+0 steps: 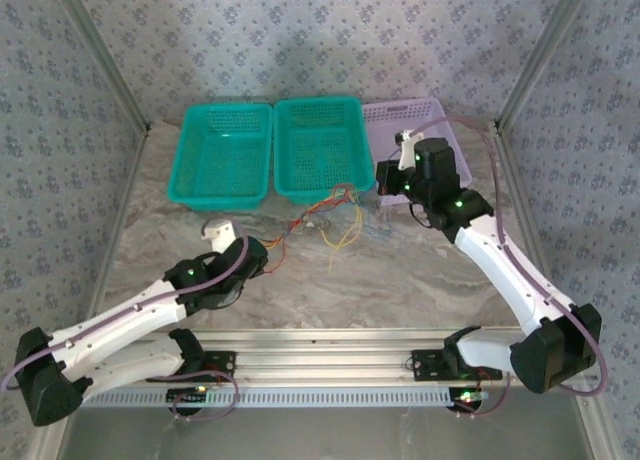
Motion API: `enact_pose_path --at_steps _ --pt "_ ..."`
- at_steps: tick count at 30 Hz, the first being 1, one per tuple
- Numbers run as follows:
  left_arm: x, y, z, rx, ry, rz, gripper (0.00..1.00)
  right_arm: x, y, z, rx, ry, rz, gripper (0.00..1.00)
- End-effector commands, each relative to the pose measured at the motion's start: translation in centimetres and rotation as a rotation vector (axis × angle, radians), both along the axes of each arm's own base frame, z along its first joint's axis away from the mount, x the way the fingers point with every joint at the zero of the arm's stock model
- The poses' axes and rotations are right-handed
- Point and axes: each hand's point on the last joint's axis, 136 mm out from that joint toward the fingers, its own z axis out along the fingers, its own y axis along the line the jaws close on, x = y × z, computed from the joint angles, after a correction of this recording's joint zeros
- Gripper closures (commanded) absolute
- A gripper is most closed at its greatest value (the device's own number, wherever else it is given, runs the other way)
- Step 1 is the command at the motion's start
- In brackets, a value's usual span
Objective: Untangle the cables
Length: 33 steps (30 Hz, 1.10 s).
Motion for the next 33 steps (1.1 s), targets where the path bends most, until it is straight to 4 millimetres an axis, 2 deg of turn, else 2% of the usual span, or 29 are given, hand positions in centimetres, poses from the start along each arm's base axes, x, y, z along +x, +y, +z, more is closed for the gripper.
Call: enact_pose_path --at_steps 1,9,20,26,29,33 --pt "-0.6 3.3 -0.1 0.111 0.026 0.050 1.00 0.1 -3.1 1.2 0.022 0.002 -0.126 1.00" --pt "-0.5 5.3 0.2 0.165 0.061 0.079 1.00 0.1 -7.5 1.1 0.050 0.022 -0.292 1.00" --pt "0.9 8.1 1.0 0.226 0.104 0.140 1.00 -1.4 -13.5 1.2 0.134 0.008 -0.506 1.00" --pt "2.2 8.8 1.8 0.226 0.107 0.152 1.00 -2.5 -16.1 1.3 0.199 0.002 -0.595 1.00" --pt "2.7 9.1 2.3 0.233 0.108 0.158 1.00 -3.0 -16.7 1.5 0.222 -0.008 -0.617 1.00" --pt "3.1 10.2 2.8 0.246 0.112 0.185 1.00 -3.8 -18.2 1.4 0.221 -0.023 -0.689 1.00"
